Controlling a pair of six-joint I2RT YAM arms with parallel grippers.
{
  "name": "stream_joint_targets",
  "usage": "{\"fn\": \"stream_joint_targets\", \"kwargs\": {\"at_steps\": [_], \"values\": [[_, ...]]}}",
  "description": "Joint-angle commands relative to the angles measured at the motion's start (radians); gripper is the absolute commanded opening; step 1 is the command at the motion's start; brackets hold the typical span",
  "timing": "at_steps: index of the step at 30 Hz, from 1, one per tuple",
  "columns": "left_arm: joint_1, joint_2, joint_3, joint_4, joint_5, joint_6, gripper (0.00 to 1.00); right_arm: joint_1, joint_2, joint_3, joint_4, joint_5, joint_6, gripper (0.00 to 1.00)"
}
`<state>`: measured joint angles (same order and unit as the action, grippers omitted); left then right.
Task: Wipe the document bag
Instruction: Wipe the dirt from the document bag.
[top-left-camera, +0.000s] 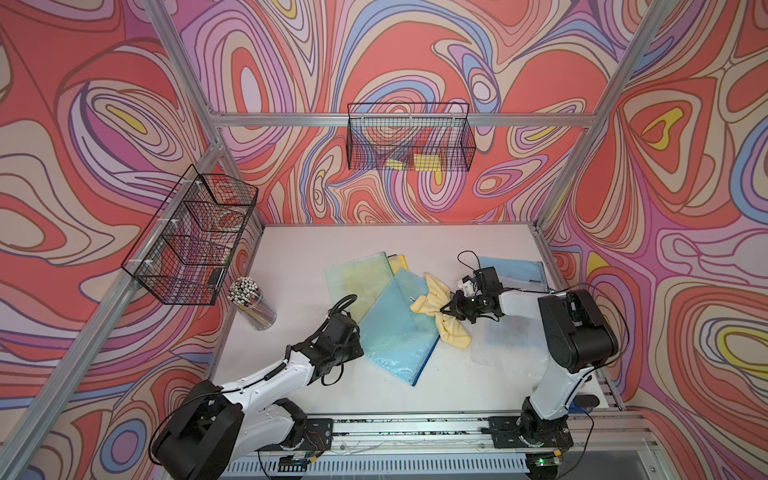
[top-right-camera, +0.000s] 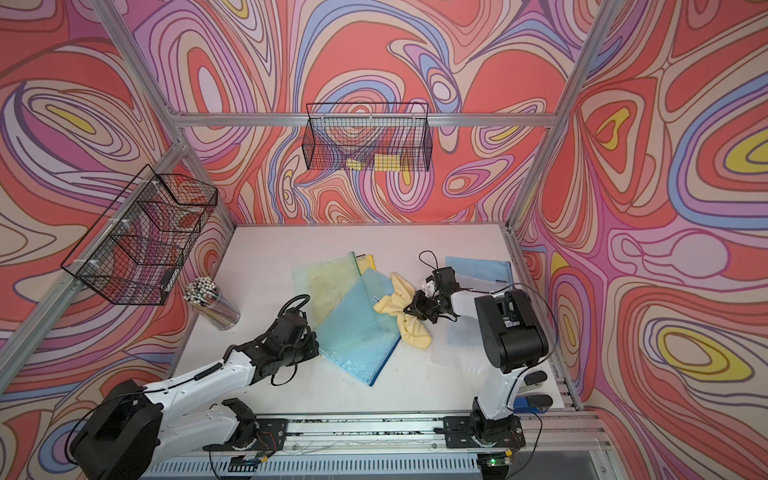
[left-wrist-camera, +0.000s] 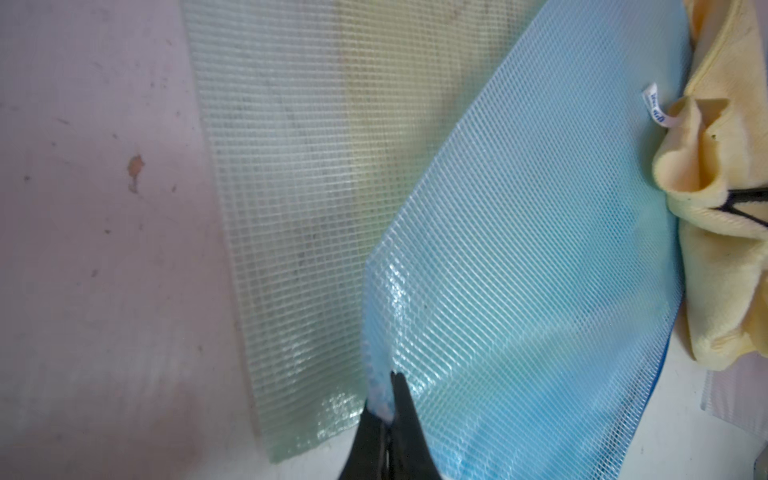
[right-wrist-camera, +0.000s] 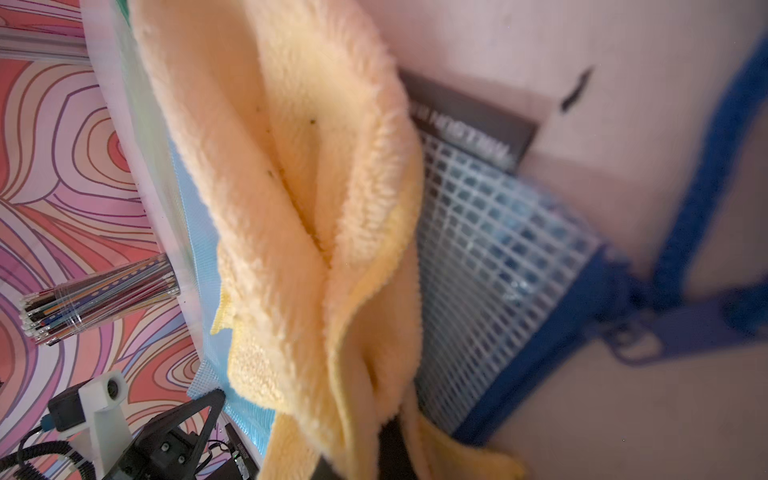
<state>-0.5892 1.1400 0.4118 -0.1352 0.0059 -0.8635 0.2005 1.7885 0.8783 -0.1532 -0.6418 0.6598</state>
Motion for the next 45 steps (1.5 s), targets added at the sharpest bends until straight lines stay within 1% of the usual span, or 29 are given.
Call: {"fn": "stream_joint_targets", "kwargs": {"at_steps": [1, 2, 4, 6, 9, 12, 15, 18, 20, 23, 27, 31, 34, 37, 40, 42, 44, 45], "values": [[0.003, -0.005, 0.014, -0.037, -0.027, 0.015, 0.00, 0.041, -0.078, -0.004, -0.014, -0.028, 0.049, 0.00], [0.003, -0.003, 0.016, -0.036, -0.026, 0.014, 0.00, 0.070, -0.093, -0.001, -0.014, -0.025, 0.062, 0.00], [0.003, 0.005, 0.017, -0.027, -0.019, 0.012, 0.00, 0.157, -0.119, 0.021, -0.049, 0.021, 0.068, 0.00], [0.002, 0.018, 0.019, -0.018, -0.012, 0.011, 0.00, 0.260, -0.127, 0.047, -0.076, 0.069, 0.079, 0.00], [0.003, 0.033, 0.026, -0.015, -0.006, 0.012, 0.00, 0.375, -0.106, 0.051, -0.028, 0.078, 0.141, 0.00], [0.003, 0.036, 0.033, -0.026, -0.012, 0.012, 0.00, 0.453, -0.065, 0.039, 0.051, 0.084, 0.198, 0.00], [0.003, 0.026, 0.034, -0.024, -0.010, 0.009, 0.00, 0.478, -0.023, 0.021, 0.112, 0.080, 0.227, 0.00], [0.003, 0.023, 0.041, -0.035, -0.011, 0.012, 0.00, 0.475, 0.050, 0.005, 0.124, 0.072, 0.214, 0.00], [0.003, 0.019, 0.045, -0.047, -0.013, 0.015, 0.00, 0.468, 0.070, 0.000, 0.111, 0.080, 0.197, 0.00], [0.003, 0.006, 0.043, -0.062, -0.020, 0.015, 0.00, 0.424, 0.077, -0.034, 0.108, 0.075, 0.178, 0.00], [0.003, -0.018, 0.034, -0.075, -0.030, 0.011, 0.00, 0.317, 0.034, -0.096, 0.091, 0.068, 0.144, 0.00], [0.003, -0.037, 0.032, -0.097, -0.040, 0.015, 0.00, 0.180, -0.011, -0.136, 0.025, 0.064, 0.064, 0.00], [0.003, -0.048, 0.036, -0.112, -0.043, 0.020, 0.00, 0.084, -0.057, -0.135, -0.029, 0.053, 0.003, 0.00], [0.003, -0.058, 0.036, -0.121, -0.048, 0.023, 0.00, 0.023, -0.080, -0.095, -0.089, 0.053, -0.043, 0.00], [0.003, -0.065, 0.036, -0.121, -0.055, 0.025, 0.00, 0.005, -0.096, -0.031, -0.141, 0.052, -0.063, 0.00], [0.003, -0.066, 0.035, -0.120, -0.056, 0.026, 0.00, 0.008, -0.111, -0.006, -0.116, 0.014, -0.029, 0.00], [0.003, -0.061, 0.036, -0.120, -0.057, 0.026, 0.00, 0.040, -0.128, 0.006, -0.045, -0.053, 0.039, 0.00], [0.003, -0.059, 0.037, -0.121, -0.057, 0.026, 0.00, 0.072, -0.134, 0.024, -0.045, -0.050, 0.050, 0.00]]}}
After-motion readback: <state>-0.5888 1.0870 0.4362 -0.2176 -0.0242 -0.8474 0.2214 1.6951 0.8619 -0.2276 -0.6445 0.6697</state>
